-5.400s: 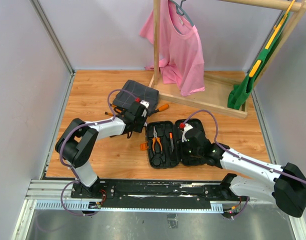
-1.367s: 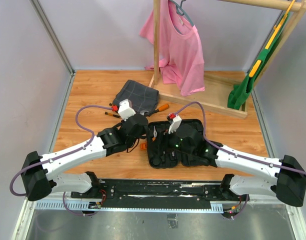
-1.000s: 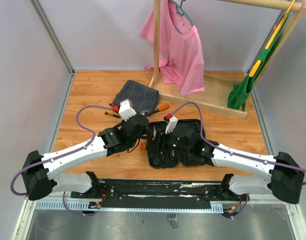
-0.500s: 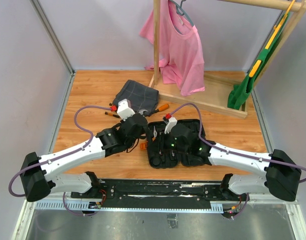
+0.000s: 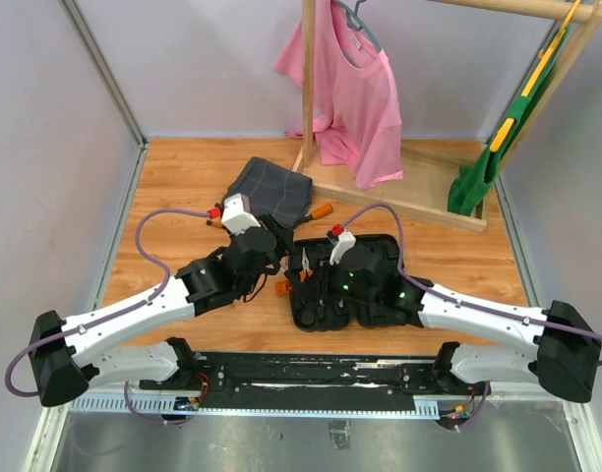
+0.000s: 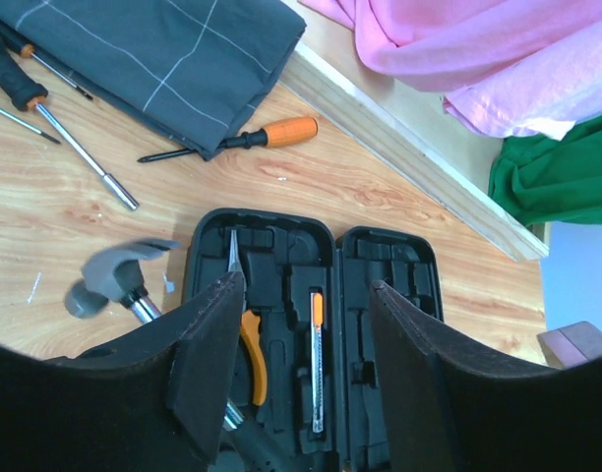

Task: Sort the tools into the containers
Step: Pick up the hammer at the center of the board, then place the hammer in the storage box.

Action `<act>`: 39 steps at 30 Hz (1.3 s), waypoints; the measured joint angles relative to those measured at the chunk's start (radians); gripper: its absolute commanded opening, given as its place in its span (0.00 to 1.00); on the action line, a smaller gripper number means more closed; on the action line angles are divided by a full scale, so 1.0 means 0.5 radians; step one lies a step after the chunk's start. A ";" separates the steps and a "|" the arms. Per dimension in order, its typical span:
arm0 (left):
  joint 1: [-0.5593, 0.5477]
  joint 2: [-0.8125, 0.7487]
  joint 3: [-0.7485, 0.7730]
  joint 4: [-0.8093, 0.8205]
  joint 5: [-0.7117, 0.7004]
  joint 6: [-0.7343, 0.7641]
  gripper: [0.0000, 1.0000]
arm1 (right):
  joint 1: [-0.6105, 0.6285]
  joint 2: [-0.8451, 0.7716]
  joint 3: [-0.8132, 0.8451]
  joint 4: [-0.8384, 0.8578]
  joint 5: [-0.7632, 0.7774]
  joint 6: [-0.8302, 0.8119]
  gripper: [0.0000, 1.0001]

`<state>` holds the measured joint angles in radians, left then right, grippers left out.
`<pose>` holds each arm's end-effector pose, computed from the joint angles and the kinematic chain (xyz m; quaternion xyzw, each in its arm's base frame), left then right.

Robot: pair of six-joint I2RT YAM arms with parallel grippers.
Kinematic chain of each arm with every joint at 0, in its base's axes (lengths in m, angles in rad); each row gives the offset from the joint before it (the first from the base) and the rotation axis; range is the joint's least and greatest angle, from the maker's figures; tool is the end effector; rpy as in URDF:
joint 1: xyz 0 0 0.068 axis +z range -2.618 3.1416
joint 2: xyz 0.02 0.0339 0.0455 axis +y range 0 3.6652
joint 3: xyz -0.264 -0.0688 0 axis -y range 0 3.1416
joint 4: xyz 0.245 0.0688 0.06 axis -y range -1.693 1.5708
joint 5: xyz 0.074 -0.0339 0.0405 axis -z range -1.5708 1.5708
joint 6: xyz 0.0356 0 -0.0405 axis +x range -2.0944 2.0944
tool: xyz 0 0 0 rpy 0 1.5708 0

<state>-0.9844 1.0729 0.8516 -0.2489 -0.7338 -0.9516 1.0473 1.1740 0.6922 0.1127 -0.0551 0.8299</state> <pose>0.1503 -0.1831 0.3047 -0.1745 0.7986 -0.2288 0.5286 0.1308 0.2305 0.2571 -0.1049 0.8180 0.4693 0.3156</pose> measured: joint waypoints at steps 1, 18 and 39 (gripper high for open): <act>0.000 -0.011 -0.005 0.001 -0.006 0.013 0.59 | -0.001 -0.026 -0.008 -0.023 0.017 0.001 0.01; 0.000 -0.139 -0.186 -0.093 -0.064 0.146 0.63 | -0.255 -0.661 -0.563 -0.098 0.237 0.289 0.01; 0.000 -0.002 -0.185 -0.081 0.060 0.197 0.62 | -0.379 -0.423 -0.793 0.353 0.381 0.938 0.01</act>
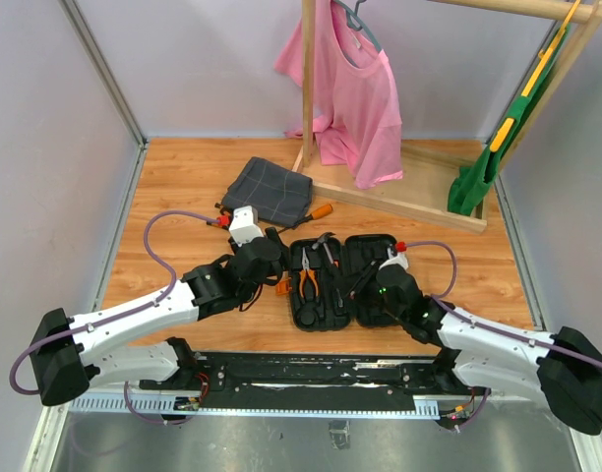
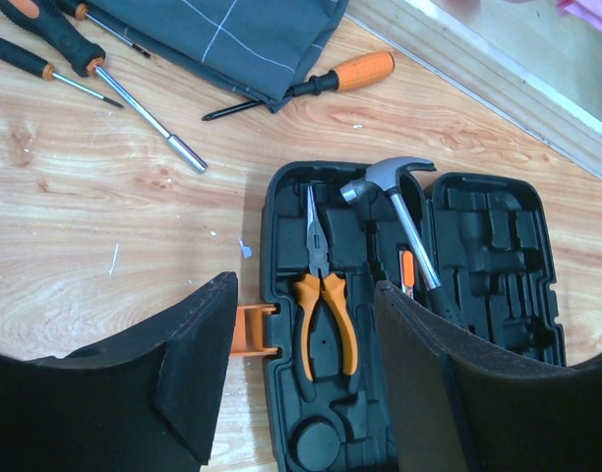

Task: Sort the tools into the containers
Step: Place the hammer in the storage box.

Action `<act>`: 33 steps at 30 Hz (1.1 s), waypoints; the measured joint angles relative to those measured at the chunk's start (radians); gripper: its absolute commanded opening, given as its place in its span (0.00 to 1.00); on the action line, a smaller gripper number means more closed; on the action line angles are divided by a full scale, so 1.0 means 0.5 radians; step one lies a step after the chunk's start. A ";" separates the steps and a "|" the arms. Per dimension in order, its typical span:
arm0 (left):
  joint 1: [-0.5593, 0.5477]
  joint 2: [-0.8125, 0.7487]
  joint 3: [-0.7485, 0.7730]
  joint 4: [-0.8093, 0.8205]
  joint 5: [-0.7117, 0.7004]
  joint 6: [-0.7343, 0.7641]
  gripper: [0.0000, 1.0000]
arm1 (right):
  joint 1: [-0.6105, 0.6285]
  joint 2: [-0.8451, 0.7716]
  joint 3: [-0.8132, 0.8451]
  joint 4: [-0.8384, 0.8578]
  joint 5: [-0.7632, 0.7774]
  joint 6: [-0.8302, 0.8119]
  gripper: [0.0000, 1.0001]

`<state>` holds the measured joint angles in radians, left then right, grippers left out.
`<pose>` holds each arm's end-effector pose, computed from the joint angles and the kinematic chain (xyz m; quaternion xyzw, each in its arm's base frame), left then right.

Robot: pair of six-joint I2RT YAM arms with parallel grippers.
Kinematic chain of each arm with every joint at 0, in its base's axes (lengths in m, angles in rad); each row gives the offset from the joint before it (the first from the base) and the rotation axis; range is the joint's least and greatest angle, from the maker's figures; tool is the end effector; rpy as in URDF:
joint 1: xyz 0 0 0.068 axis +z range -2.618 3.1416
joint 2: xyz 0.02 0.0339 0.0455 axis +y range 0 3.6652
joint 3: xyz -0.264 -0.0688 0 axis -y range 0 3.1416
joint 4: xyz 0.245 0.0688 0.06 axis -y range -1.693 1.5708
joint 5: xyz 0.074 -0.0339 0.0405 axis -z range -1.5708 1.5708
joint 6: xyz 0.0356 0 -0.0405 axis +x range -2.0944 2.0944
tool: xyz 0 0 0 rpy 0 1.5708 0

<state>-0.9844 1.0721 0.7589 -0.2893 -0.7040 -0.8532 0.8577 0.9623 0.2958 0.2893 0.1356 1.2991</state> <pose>0.1457 -0.1777 0.2696 -0.1057 0.8395 -0.1621 0.5077 0.1347 0.1484 0.1856 0.2178 0.7969 0.4676 0.3144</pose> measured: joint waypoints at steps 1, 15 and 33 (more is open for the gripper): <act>0.000 0.000 0.000 0.000 0.000 0.000 0.62 | 0.000 0.031 0.000 0.034 -0.004 0.018 0.01; 0.000 -0.002 -0.001 -0.001 0.016 -0.001 0.61 | 0.000 0.294 -0.001 0.332 -0.103 0.145 0.21; 0.000 0.005 -0.009 0.002 0.060 -0.002 0.61 | 0.000 0.536 0.055 0.292 -0.408 -0.085 0.42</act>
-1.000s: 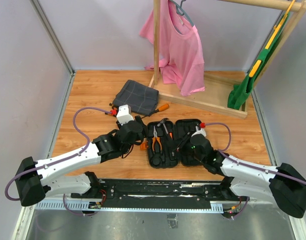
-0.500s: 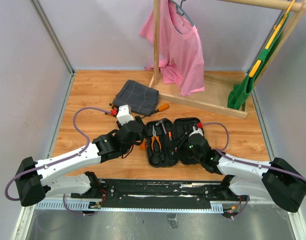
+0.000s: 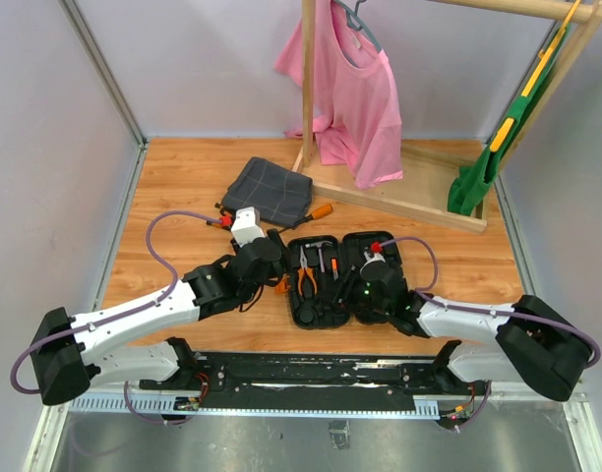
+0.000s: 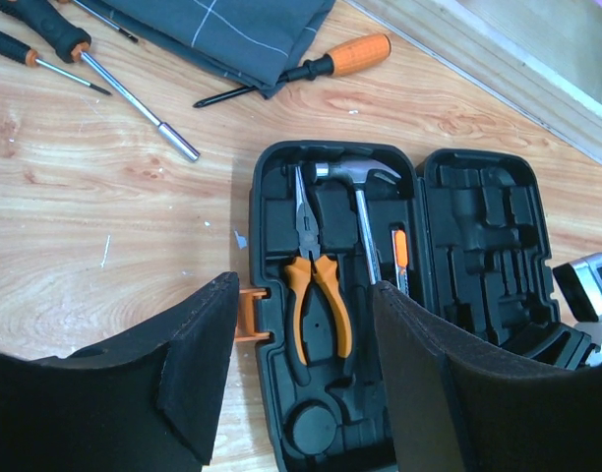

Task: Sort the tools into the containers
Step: Place the hammer in the storage box.

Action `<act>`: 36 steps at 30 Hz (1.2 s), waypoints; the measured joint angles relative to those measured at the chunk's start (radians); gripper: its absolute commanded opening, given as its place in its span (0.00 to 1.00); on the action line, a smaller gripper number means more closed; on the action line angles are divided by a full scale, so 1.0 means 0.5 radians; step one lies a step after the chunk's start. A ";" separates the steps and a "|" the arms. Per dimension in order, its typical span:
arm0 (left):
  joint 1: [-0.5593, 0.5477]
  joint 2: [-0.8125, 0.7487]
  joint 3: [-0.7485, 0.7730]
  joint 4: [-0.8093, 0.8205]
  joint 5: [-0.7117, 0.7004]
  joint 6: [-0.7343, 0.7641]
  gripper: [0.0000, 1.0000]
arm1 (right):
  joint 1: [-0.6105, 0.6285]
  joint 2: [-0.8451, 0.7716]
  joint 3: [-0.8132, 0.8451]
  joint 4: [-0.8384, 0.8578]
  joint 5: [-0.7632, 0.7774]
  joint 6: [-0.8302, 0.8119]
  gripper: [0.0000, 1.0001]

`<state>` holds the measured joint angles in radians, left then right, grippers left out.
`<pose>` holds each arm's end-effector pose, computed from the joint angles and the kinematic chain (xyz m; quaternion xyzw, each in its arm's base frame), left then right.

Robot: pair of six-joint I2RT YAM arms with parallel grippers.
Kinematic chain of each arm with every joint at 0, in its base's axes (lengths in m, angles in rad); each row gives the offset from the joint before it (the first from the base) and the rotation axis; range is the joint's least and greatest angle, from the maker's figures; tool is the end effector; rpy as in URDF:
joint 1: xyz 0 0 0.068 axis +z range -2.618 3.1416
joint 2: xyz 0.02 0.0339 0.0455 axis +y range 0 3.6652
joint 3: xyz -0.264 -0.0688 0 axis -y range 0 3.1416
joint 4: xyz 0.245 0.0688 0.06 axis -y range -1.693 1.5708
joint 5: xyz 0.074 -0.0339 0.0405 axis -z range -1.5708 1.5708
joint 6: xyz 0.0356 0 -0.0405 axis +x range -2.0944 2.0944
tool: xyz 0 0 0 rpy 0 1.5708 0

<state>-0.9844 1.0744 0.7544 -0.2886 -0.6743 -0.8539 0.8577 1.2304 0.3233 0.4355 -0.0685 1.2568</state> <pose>0.1454 -0.1786 0.2673 -0.0982 0.8448 -0.1694 0.4980 0.1471 0.1737 0.1566 0.1514 0.8389 0.4690 0.2310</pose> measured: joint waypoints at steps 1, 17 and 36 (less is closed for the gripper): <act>0.000 0.004 0.000 0.000 0.002 -0.001 0.61 | 0.000 0.005 0.008 -0.002 -0.014 -0.011 0.43; 0.000 0.040 -0.021 0.026 0.031 0.000 0.61 | 0.000 -0.313 0.332 -0.678 0.176 -0.545 0.54; 0.208 0.206 -0.052 0.237 0.363 0.179 0.56 | 0.000 -0.079 0.710 -1.089 0.250 -1.278 0.31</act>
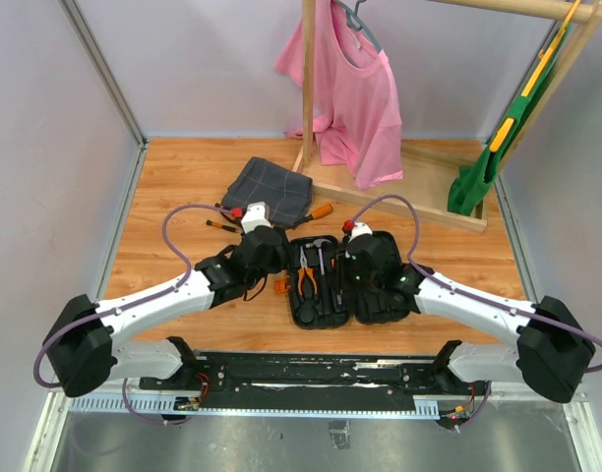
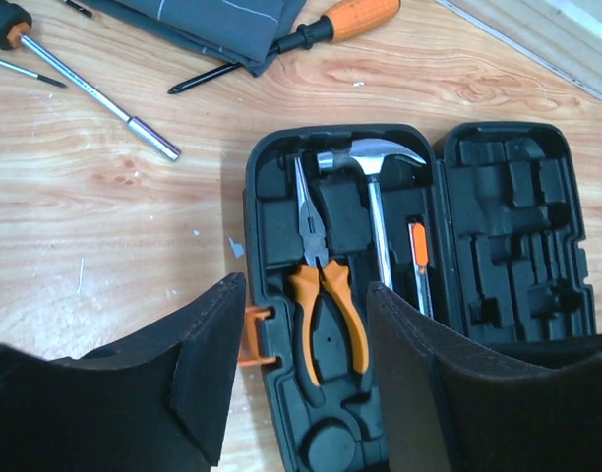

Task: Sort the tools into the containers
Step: Place the hammer in the storage box.

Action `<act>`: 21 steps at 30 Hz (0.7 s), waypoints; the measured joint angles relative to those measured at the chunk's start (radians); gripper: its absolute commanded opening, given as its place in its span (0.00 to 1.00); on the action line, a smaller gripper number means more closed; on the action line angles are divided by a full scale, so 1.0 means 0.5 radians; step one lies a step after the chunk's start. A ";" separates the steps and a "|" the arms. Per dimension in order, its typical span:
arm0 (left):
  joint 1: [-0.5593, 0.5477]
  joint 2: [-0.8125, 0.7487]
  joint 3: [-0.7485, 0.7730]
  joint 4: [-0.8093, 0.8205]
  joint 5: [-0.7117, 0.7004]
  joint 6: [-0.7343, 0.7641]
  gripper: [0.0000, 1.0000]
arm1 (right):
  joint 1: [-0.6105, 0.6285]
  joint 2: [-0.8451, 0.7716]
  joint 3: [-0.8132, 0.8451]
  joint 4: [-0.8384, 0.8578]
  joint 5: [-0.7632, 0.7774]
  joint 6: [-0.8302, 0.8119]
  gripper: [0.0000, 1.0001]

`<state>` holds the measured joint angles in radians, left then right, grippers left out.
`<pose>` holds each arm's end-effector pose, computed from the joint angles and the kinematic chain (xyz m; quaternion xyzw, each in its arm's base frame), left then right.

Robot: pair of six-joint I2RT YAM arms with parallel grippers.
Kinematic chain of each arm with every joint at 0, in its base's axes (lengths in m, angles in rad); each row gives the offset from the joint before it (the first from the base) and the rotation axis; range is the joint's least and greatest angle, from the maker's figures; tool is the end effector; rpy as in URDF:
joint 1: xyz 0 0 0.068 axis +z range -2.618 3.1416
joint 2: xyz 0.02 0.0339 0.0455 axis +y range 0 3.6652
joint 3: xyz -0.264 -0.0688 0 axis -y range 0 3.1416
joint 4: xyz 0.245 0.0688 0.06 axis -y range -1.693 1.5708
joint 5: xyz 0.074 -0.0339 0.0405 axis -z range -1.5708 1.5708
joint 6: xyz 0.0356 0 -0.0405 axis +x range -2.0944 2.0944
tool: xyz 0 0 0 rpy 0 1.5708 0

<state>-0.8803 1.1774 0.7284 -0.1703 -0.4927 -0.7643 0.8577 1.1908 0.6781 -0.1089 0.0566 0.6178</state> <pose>0.1731 -0.1831 0.2439 -0.0615 0.8671 -0.1779 0.4611 0.1677 0.1908 0.2270 -0.0936 0.8843 0.2886 0.3550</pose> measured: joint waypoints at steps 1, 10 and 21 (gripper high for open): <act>0.039 0.037 0.002 0.030 0.050 0.021 0.56 | 0.000 0.042 0.004 0.002 -0.018 -0.005 0.30; 0.122 0.420 0.216 0.134 0.339 0.188 0.52 | 0.000 0.294 0.005 0.067 -0.166 0.025 0.28; 0.122 0.748 0.468 0.171 0.494 0.294 0.46 | 0.000 0.364 -0.009 0.140 -0.211 0.120 0.27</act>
<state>-0.8192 1.5513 0.9627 -0.0849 -0.2459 -0.6170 0.8577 1.3727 0.6735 -0.0391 -0.0490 0.6777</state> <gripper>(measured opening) 0.478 0.274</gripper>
